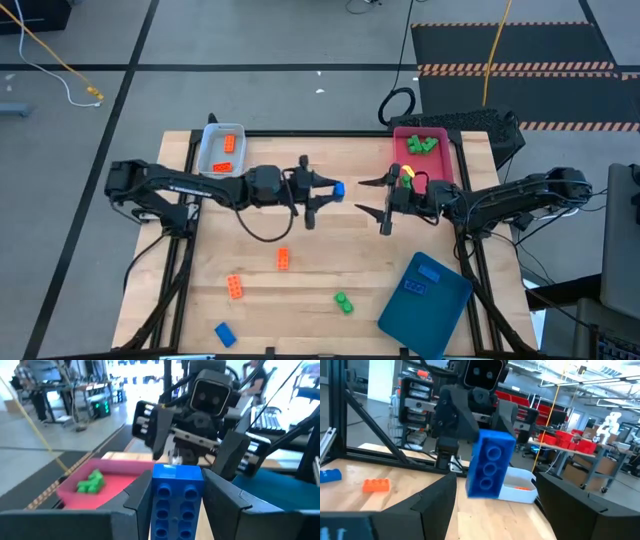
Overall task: Sort & place blocks by color
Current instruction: Put the blue gamepiece into the blue bin
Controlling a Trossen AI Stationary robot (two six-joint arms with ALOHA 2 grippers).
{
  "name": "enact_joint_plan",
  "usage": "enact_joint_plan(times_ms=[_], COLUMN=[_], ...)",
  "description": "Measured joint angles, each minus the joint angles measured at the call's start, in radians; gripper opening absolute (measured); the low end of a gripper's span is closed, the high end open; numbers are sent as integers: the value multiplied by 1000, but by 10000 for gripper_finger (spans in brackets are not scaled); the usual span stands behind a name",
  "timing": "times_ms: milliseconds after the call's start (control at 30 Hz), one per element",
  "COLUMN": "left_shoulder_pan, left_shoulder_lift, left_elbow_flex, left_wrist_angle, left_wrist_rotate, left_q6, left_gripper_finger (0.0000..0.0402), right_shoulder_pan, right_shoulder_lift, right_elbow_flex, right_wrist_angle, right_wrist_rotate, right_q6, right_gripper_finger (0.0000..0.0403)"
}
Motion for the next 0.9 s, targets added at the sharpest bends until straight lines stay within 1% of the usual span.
enact_joint_plan(times_ms=[167, 300, 367, 467, 600, 767, 900], left_shoulder_pan=[-3, -13, -13, -15, -17, -17, -17], left_shoulder_lift=[43, 55, 55, 53, 54, 54, 54], left_elbow_flex=[-1, -1, -1, -1, -1, -1, -1], left_wrist_angle=[88, 133, 150, 153, 150, 149, 149], left_wrist_rotate=[71, 96, 118, 119, 120, 121, 121], left_q6=[-14, -2, -2, -3, 15, 20, 30], left_gripper_finger=[144, 145, 146, 146, 146, 147, 147], right_shoulder_pan=[0, -3, -5, -5, -5, -5, -5], right_shoulder_lift=[17, 37, 53, 73, 90, 95, 94], right_elbow_flex=[0, 0, 0, 0, 0, 0, 1], right_wrist_angle=[-2, 13, 27, 65, 80, 90, 141], right_wrist_rotate=[-2, -50, -55, -55, -106, -106, -120], right_q6=[14, 56, 66, 68, 98, 109, 120], right_gripper_finger=[270, 270, 270, 270, 270, 270, 270])
